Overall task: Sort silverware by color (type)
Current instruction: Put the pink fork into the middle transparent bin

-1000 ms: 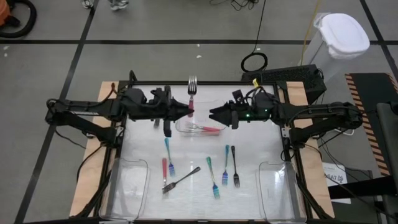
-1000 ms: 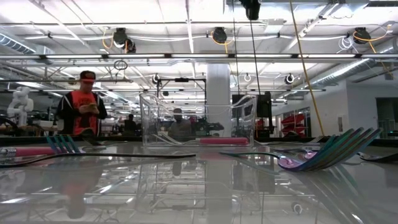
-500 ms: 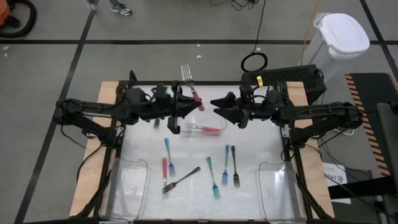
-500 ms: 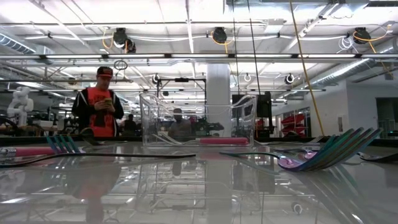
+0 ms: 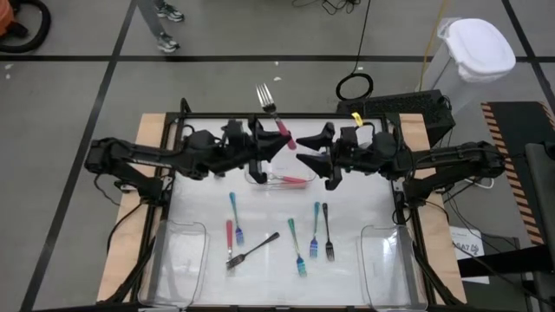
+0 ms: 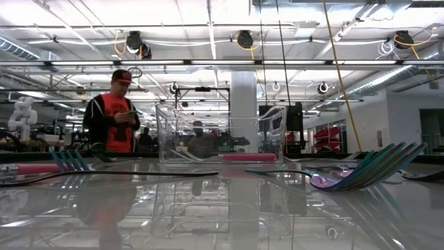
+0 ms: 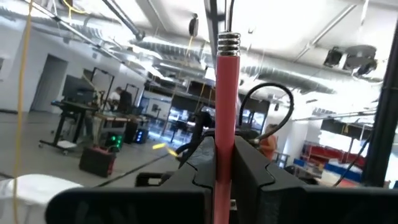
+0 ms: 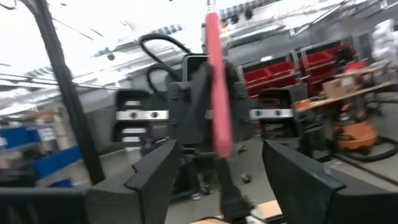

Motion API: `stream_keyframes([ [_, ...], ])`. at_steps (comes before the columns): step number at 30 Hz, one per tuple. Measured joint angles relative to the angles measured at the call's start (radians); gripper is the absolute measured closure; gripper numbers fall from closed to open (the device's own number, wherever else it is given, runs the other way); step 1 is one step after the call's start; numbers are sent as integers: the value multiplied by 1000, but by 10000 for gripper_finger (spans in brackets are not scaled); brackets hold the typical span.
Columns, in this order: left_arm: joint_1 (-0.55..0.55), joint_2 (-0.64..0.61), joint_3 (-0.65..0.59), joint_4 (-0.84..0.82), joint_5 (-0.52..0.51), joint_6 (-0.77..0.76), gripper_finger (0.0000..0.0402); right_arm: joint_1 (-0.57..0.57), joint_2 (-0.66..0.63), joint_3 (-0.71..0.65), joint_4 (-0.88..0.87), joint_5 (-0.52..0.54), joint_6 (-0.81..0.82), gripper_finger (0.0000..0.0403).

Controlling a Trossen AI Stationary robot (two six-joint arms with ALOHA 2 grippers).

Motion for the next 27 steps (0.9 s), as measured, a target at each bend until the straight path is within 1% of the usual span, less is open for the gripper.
stream_keyframes([
  [3, -5, 8, 0, 28, 0, 0, 379, 0, 0, 0, 0, 20, -16, 193],
  [8, -7, 7, 0, 33, -4, 0, 379, 0, 0, 0, 0, 22, -35, 209],
  [12, -7, 7, 0, 16, -3, 0, 379, 0, 4, 0, -3, 21, -35, 218],
  [15, -7, 12, 0, -29, 4, 1, 379, 0, 11, 0, -3, 11, -31, 223],
  [16, -7, 13, 0, -37, 4, 0, 377, 0, 12, 0, -7, -4, -27, 225],
  [20, -10, 11, -1, -29, 9, 1, 367, 0, 13, 0, -13, -7, -6, 235],
  [27, -10, 12, 0, -32, 12, 0, 371, 0, 13, 0, -15, -11, -1, 275],
])
